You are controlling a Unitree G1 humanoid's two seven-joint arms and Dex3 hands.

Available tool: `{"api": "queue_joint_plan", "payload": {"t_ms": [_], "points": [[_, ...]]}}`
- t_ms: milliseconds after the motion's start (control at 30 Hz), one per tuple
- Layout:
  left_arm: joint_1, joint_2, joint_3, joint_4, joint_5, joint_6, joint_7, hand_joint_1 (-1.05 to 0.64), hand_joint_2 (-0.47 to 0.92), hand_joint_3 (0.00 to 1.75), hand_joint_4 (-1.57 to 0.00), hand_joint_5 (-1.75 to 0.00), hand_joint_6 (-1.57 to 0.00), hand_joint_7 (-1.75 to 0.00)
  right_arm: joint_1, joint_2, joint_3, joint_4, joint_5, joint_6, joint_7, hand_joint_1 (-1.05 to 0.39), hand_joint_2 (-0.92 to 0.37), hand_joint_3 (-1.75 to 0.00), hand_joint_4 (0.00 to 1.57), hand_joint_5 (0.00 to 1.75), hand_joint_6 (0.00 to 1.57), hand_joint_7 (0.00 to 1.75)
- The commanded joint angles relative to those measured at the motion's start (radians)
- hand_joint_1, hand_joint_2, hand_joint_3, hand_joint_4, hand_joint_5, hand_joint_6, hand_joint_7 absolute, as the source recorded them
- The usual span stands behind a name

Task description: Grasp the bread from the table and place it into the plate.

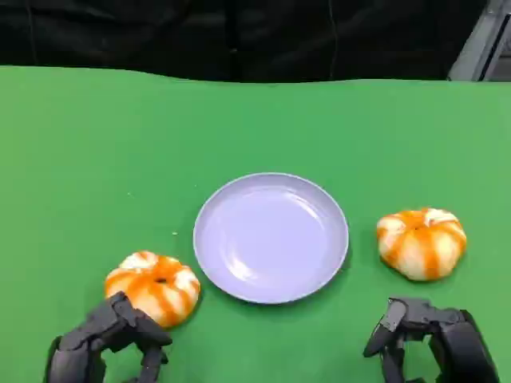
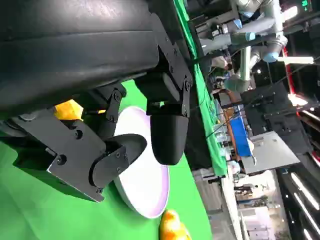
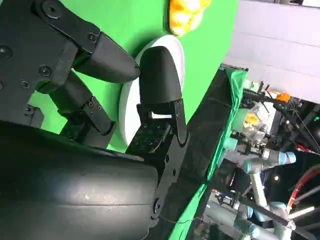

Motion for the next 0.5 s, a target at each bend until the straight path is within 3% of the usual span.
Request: {"api": "queue_joint_plan", "payload": {"t_ms": [33, 500], "points": [[0.015, 0.009, 0.008, -0.018, -0.001, -0.006, -0.002, -0.06, 0.52, 1.11, -0.8, -1.56, -0.8, -1.33, 0.015, -0.013, -0.005, -0.013, 0.016, 0.001, 0.005, -0.23, -0.04, -1.7, 1.22, 1.58, 1.13, 1.3], [0.02, 0.008, 0.007, -0.023, -0.01, 0.001, -0.006, -0.07, 0.52, 1.12, -0.8, -1.56, -0.8, -1.33, 0.024, -0.014, -0.007, -0.024, -0.002, 0.004, -0.005, -0.23, -0.03, -1.71, 1.24, 1.59, 1.13, 1.31]]}}
